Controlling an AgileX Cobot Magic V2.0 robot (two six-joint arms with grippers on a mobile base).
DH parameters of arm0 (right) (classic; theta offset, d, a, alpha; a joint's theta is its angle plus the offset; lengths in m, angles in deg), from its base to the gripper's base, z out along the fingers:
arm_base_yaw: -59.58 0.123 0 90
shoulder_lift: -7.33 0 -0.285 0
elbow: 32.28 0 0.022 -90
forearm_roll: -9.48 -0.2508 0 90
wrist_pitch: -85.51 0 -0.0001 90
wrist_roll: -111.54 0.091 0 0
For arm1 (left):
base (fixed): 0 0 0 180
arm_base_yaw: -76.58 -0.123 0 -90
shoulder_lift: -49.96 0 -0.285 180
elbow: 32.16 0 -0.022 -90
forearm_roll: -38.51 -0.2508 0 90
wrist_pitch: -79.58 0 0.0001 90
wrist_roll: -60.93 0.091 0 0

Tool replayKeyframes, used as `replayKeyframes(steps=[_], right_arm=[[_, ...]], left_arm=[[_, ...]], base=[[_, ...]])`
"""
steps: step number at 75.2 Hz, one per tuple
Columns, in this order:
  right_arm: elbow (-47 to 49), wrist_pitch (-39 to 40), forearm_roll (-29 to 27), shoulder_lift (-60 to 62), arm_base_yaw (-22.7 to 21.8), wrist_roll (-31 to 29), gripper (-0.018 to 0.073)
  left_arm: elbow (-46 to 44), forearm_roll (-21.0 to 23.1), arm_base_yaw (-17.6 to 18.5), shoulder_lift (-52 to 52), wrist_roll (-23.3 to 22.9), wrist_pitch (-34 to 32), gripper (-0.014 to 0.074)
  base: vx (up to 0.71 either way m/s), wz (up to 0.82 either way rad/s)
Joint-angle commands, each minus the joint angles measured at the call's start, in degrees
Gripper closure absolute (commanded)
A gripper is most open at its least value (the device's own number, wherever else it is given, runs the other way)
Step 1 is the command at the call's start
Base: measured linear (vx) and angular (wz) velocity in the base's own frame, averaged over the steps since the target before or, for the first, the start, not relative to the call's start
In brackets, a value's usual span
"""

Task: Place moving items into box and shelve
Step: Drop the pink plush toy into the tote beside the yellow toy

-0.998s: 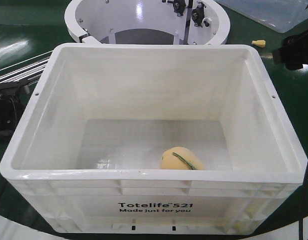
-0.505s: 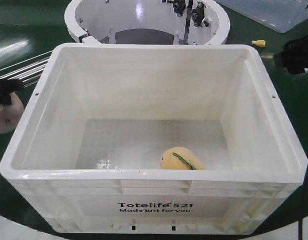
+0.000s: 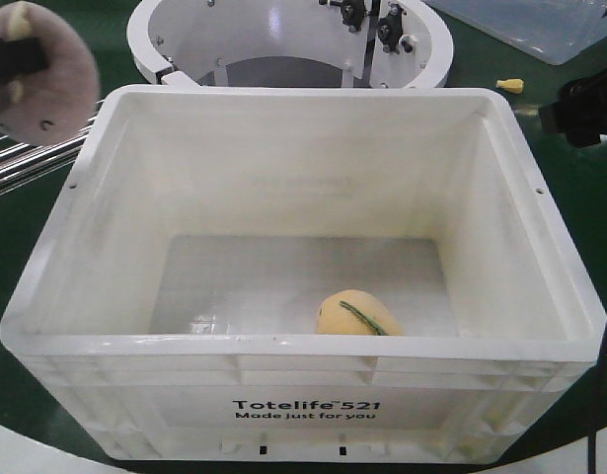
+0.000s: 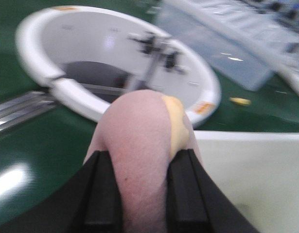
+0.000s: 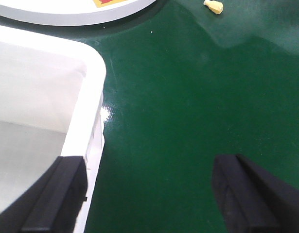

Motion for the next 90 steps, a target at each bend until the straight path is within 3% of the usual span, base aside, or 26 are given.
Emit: replayKeyframes(steps=[1, 4, 8, 12, 16, 29, 30, 42, 52, 61, 68, 74, 80, 90], right_arm=[[1.7, 4.0, 0.9, 1.2, -0.3, 0.1, -0.0006], [1.7, 4.4, 0.2, 1.2, -0.3, 0.1, -0.0003], [1.7, 4.7, -0.1, 1.2, -0.3, 0.1, -0.0003], [1.7, 4.7, -0.1, 1.2, -0.1, 0.1, -0.0003], [1.7, 4.7, -0.3, 1.2, -0.1, 0.1, -0.0003], [1.7, 4.7, -2.1, 1.2, -0.1, 0.0, -0.0003], [1.7, 4.7, -3.3, 1.2, -0.1, -0.1, -0.0003], [1.7, 4.7, -5.2, 1.2, -0.1, -0.1, -0.0003], [1.7, 4.4, -6.1, 1.2, -0.1, 0.0, -0.0003], [1.7, 3.7, -7.3, 1.2, -0.1, 0.0, -0.0003], [1.7, 3.6, -8.6, 1.2, -0.1, 0.0, -0.0003], [1.7, 3.6, -9.7, 1.2, -0.1, -0.2, -0.0003], [1.7, 3.6, -10.5, 1.2, -0.1, -0.4, -0.0003], [1.7, 2.8, -10.4, 1.2, -0.1, -0.5, -0.0003]], left_arm=[[-1.5, 14.6, 2.9, -1.6, 10.9, -1.1, 0.0600], [-1.5, 19.8, 4.2, -3.1, 15.0, 0.7, 0.0600], [-1.5, 23.5, 5.8, -5.2, 20.3, 3.2, 0.0599], [-1.5, 24.8, 6.9, -7.4, 24.6, 5.6, 0.0594], [-1.5, 24.8, 7.3, -9.1, 26.1, 7.9, 0.0585], [-1.5, 24.8, 7.3, -12.7, 26.1, 11.4, 0.0472], [-1.5, 24.8, 7.3, -13.4, 26.1, 11.3, 0.0377], [-1.5, 24.7, 7.3, -13.6, 25.9, 10.9, 0.0127], [-1.5, 24.7, 7.3, -13.2, 22.0, 6.6, -0.0032], [-3.0, 24.1, 7.3, -12.1, 14.9, 1.4, -0.0062], [-6.4, 21.4, 6.8, -11.9, 12.1, 2.4, -0.0048], [-10.4, 16.2, 6.7, -11.9, 9.0, 4.8, -0.0019], [-14.0, 7.5, 6.7, -11.9, 4.6, 7.1, 0.0013], [-18.3, -11.2, 6.7, -11.9, -8.2, 14.3, 0.0038]], base=[[0.00, 0.00], [0.00, 0.00], [0.00, 0.00], [0.00, 0.00], [0.00, 0.00], [0.00, 0.00], [0.00, 0.00], [0.00, 0.00], [0.00, 0.00], [0.00, 0.00], [0.00, 0.00], [0.00, 0.00], [0.00, 0.00], [0.00, 0.00]])
